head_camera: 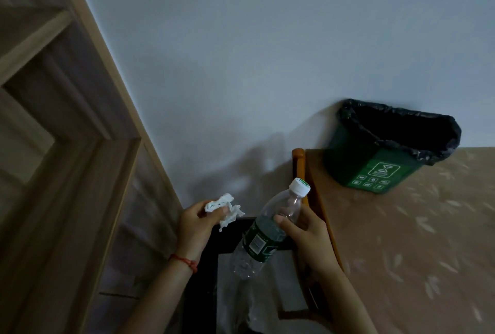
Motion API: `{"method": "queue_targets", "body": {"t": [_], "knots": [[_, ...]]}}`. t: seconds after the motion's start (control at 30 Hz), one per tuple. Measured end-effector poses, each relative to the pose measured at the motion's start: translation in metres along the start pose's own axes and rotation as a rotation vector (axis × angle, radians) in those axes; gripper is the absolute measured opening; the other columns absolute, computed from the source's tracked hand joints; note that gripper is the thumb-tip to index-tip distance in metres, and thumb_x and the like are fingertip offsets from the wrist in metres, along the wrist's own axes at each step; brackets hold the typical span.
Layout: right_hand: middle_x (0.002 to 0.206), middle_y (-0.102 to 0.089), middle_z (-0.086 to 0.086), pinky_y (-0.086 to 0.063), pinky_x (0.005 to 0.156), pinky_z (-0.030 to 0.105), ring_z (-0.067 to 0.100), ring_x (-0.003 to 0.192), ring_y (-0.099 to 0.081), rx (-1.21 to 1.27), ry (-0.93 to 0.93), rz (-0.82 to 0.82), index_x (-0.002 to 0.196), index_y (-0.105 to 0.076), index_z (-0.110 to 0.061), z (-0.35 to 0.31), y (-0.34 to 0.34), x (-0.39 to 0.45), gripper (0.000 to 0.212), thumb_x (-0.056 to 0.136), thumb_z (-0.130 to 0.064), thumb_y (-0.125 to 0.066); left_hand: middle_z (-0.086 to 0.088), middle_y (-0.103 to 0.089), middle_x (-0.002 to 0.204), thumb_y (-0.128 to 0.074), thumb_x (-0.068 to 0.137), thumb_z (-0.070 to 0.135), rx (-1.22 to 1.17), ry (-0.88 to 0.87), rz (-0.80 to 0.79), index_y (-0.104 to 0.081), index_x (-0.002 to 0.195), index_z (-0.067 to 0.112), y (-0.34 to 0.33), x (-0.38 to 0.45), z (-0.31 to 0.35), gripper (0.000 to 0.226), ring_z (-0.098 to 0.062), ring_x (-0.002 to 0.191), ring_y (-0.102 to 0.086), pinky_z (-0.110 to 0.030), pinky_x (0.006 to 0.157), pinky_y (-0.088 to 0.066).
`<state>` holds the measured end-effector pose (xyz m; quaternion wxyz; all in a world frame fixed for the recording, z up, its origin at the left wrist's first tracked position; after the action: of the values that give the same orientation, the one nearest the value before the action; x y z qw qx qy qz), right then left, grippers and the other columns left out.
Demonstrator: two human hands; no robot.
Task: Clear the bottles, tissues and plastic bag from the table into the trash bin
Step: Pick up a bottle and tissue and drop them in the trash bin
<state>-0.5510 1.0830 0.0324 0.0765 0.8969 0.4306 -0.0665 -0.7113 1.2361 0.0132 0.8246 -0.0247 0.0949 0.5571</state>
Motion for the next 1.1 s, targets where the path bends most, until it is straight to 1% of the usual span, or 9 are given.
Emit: {"method": "queue_targets", "body": {"t": [0.17,0.33,0.47,0.57,0.7,0.83,0.9,1.0,1.1], "knots": [[0.097,-0.072,0.007,-0.056,0.081,0.037,0.022,0.091,-0.069,0.068,0.031,0.038,0.101,-0.064,-0.01,-0.025,0.011,0.06,0.028,0.076,-0.021,-0.071,0.013,-0.064,0.051,-0.071,0.073,0.0,0.02,-0.035,-0.011,-0.066,0.065,0.017,-0.026,0.057,0.023,0.02,0.0,0.052,-0.055,-0.016,0.053,-0.046],[0.094,-0.073,0.011,-0.055,0.08,0.041,0.028,0.089,-0.069,0.174,0.043,0.086,0.096,-0.067,-0.009,-0.046,0.026,0.103,0.033,0.068,-0.026,-0.074,0.015,-0.064,0.05,-0.072,0.073,0.0,0.032,-0.084,-0.002,-0.068,0.078,0.005,-0.048,0.104,0.049,0.009,0.004,0.05,-0.054,-0.012,0.051,-0.045],[0.091,-0.074,0.008,-0.054,0.071,0.029,0.024,0.087,-0.07,0.209,0.025,0.13,0.094,-0.067,-0.01,-0.051,0.041,0.124,0.029,0.069,-0.023,-0.073,0.017,-0.063,0.05,-0.073,0.073,0.002,0.068,-0.096,-0.055,-0.067,0.069,0.013,-0.071,0.131,0.062,0.014,0.005,0.051,-0.052,-0.013,0.052,-0.044],[0.097,-0.073,0.009,-0.055,0.069,0.023,0.023,0.089,-0.069,0.197,0.025,0.148,0.102,-0.065,-0.006,-0.055,0.054,0.132,0.03,0.076,-0.021,-0.07,0.015,-0.064,0.052,-0.072,0.073,0.0,0.046,-0.089,-0.135,-0.067,0.071,0.013,-0.096,0.148,0.072,0.014,0.004,0.053,-0.054,-0.015,0.055,-0.047],[0.099,-0.073,0.006,-0.054,0.067,0.019,0.018,0.09,-0.069,0.209,0.017,0.243,0.105,-0.064,-0.009,-0.058,0.075,0.131,0.034,0.075,-0.026,-0.065,0.01,-0.066,0.058,-0.073,0.072,0.003,0.058,-0.1,-0.281,-0.07,0.075,0.016,-0.134,0.169,0.083,0.014,-0.007,0.062,-0.058,-0.025,0.06,-0.05],[0.087,-0.075,0.001,-0.052,0.061,0.015,0.013,0.079,-0.07,0.273,0.011,0.375,0.101,-0.063,-0.006,-0.066,0.092,0.122,0.016,0.087,-0.009,-0.058,0.014,-0.068,0.057,-0.074,0.071,0.003,0.075,-0.134,-0.451,-0.069,0.074,0.019,-0.176,0.184,0.096,0.017,-0.001,0.056,-0.058,-0.017,0.056,-0.05],[0.082,-0.075,-0.003,-0.052,0.06,0.015,0.01,0.076,-0.07,0.309,0.015,0.447,0.098,-0.062,-0.009,-0.069,0.099,0.118,0.015,0.086,-0.005,-0.055,0.015,-0.068,0.058,-0.075,0.071,0.005,0.094,-0.136,-0.542,-0.069,0.074,0.022,-0.196,0.19,0.1,0.018,0.0,0.058,-0.059,-0.017,0.058,-0.051],[0.089,-0.075,0.0,-0.056,0.067,0.021,0.015,0.083,-0.07,0.264,0.024,0.589,0.094,-0.065,-0.017,-0.071,0.107,0.111,0.016,0.079,-0.019,-0.061,0.009,-0.069,0.062,-0.075,0.071,0.007,0.119,-0.15,-0.672,-0.069,0.073,0.025,-0.223,0.194,0.105,0.019,-0.006,0.061,-0.061,-0.022,0.061,-0.053],[0.095,-0.073,0.005,-0.057,0.074,0.027,0.02,0.086,-0.069,0.272,0.021,0.695,0.098,-0.067,-0.013,-0.07,0.11,0.102,0.025,0.076,-0.025,-0.063,0.011,-0.068,0.059,-0.076,0.07,0.007,0.148,-0.193,-0.773,-0.069,0.071,0.028,-0.244,0.194,0.108,0.022,-0.007,0.06,-0.059,-0.025,0.061,-0.052]]}}
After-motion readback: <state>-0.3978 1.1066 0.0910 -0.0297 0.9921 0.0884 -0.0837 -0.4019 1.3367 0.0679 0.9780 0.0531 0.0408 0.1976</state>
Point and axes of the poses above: each hand's wrist, its own x-axis towards the middle knuckle, its own y-axis out of the back of the hand, z = x × y, the point moved 5 cm from there along x, towards the middle knuckle
